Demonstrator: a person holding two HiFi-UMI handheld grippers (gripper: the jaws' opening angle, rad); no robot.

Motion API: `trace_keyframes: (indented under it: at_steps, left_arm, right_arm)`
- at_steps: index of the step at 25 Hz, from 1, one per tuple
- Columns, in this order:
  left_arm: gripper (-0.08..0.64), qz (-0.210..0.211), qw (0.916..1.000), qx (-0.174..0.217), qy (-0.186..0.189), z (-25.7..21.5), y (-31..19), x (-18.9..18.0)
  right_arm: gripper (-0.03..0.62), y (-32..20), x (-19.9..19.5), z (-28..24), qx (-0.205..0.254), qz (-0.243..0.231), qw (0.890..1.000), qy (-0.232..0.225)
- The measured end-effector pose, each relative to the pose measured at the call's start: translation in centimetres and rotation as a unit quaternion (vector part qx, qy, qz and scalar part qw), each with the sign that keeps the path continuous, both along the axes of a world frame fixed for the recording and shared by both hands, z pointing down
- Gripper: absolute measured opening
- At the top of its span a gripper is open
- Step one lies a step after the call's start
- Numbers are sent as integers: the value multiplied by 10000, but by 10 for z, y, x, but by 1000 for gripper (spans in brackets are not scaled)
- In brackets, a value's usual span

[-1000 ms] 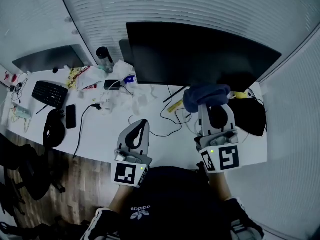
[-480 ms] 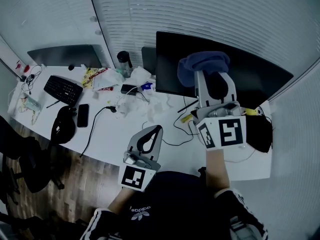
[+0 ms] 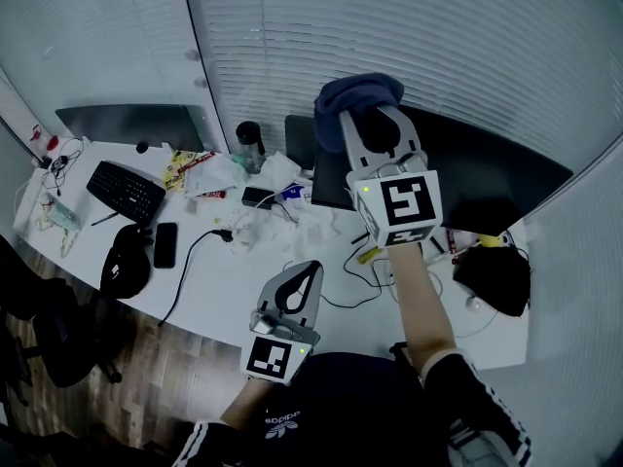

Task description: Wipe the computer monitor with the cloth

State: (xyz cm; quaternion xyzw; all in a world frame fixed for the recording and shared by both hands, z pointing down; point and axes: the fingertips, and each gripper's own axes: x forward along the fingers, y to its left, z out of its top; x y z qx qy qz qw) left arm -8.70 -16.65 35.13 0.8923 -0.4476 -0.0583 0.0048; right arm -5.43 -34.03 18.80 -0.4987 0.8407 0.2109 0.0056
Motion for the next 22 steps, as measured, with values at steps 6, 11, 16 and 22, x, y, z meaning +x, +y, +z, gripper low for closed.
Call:
trace_keyframes:
  at_steps: [6, 11, 16, 22]
  left_arm:
    - [3, -93, 9998, -139, 99, 8, -10, -10]
    - [5, -99, 9997, -212, 65, 13, -16, -12]
    - [5, -122, 9996, -242, 17, 14, -17, -11]
    - [3, -176, 9995, -243, -40, 11, -9, 2]
  right_arm:
    - [48, -34, -9, 35, -228, 226, 9988, 376]
    - [48, -39, -11, 40, -150, 249, 9981, 537]
    - [48, -38, -6, 37, -85, 261, 9973, 674]
    - [48, -32, 25, 36, -66, 402, 9968, 689]
